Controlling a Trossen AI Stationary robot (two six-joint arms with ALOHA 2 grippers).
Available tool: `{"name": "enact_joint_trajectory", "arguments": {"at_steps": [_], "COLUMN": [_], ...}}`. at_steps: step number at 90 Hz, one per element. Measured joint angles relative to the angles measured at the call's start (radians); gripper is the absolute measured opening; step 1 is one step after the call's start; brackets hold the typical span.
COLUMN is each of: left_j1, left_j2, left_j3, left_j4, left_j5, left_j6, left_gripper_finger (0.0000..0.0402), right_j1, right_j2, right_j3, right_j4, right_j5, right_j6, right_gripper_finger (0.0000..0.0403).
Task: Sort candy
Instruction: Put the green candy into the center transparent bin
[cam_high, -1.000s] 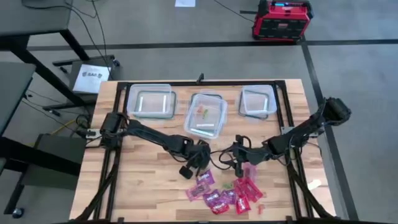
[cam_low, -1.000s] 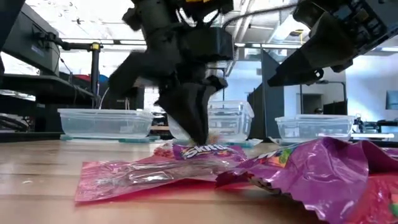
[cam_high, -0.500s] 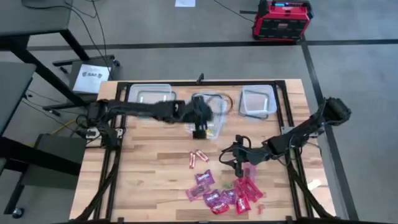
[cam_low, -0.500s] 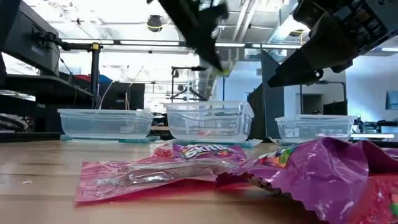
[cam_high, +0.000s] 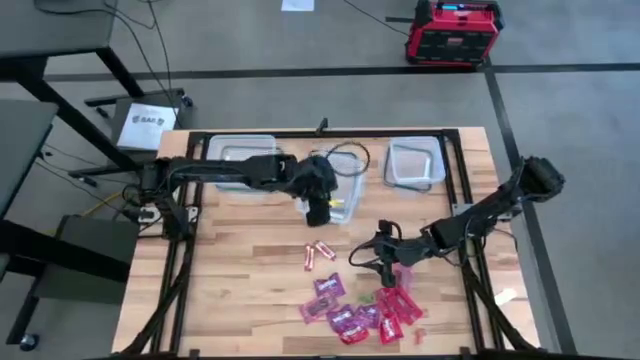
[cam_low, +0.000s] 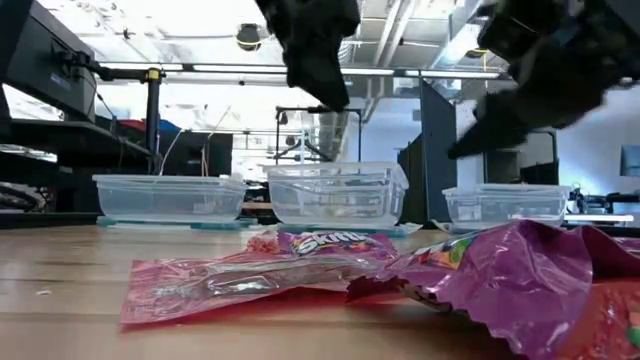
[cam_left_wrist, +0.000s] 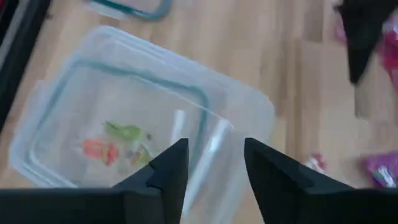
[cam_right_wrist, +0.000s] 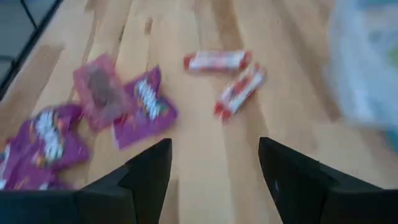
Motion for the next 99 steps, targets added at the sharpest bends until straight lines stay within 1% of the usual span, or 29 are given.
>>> {"name": "enact_joint_trajectory", "arguments": {"at_steps": [8,20,31,38,46,52,66,74,79,86,92,99], "left_j1": [-0.046,-0.097,-0.128,-0.141,-0.148,-0.152,-0.165,-0.171,-0.172,-0.172,-0.173,-0.173], "left_j2": [-0.002,-0.002,-0.002,-0.002,-0.002,-0.002,-0.002,-0.002,-0.001,-0.002,-0.002,-0.002], "left_j3": [0.003,0.003,0.003,0.003,0.003,0.003,0.003,0.003,0.003,0.003,0.003,0.003], "left_j4": [-0.031,-0.122,-0.185,-0.199,-0.194,-0.196,-0.203,-0.216,-0.217,-0.219,-0.223,-0.227], "left_j5": [-0.002,-0.005,-0.018,-0.017,-0.022,-0.029,-0.030,-0.030,-0.030,-0.030,-0.031,-0.031], "left_j6": [0.015,0.021,0.001,-0.019,-0.042,-0.051,-0.077,-0.080,-0.082,-0.088,-0.097,-0.100], "left_gripper_finger": [0.0138,0.0135,0.0134,0.0134,0.0134,0.0134,0.0134,0.0134,0.0134,0.0134,0.0134,0.0134], "right_j1": [-0.001,0.032,0.075,0.082,0.077,0.067,0.062,0.062,0.057,0.042,0.029,0.011], "right_j2": [0.021,0.068,0.120,0.160,0.209,0.249,0.328,0.364,0.385,0.404,0.407,0.394], "right_j3": [0.003,0.067,0.154,0.205,0.245,0.269,0.315,0.337,0.348,0.358,0.359,0.359], "right_j4": [-0.008,-0.003,-0.139,-0.212,-0.256,-0.270,-0.284,-0.283,-0.285,-0.299,-0.308,-0.331], "right_j5": [-0.093,-0.192,-0.297,-0.321,-0.342,-0.356,-0.451,-0.474,-0.482,-0.519,-0.532,-0.532], "right_j6": [0.019,-0.098,-0.205,-0.225,-0.239,-0.231,-0.178,-0.179,-0.179,-0.179,-0.179,-0.197], "right_gripper_finger": [0.0226,0.0226,0.0219,0.0211,0.0201,0.0195,0.0184,0.0174,0.0163,0.0132,0.0091,0.0034]}}
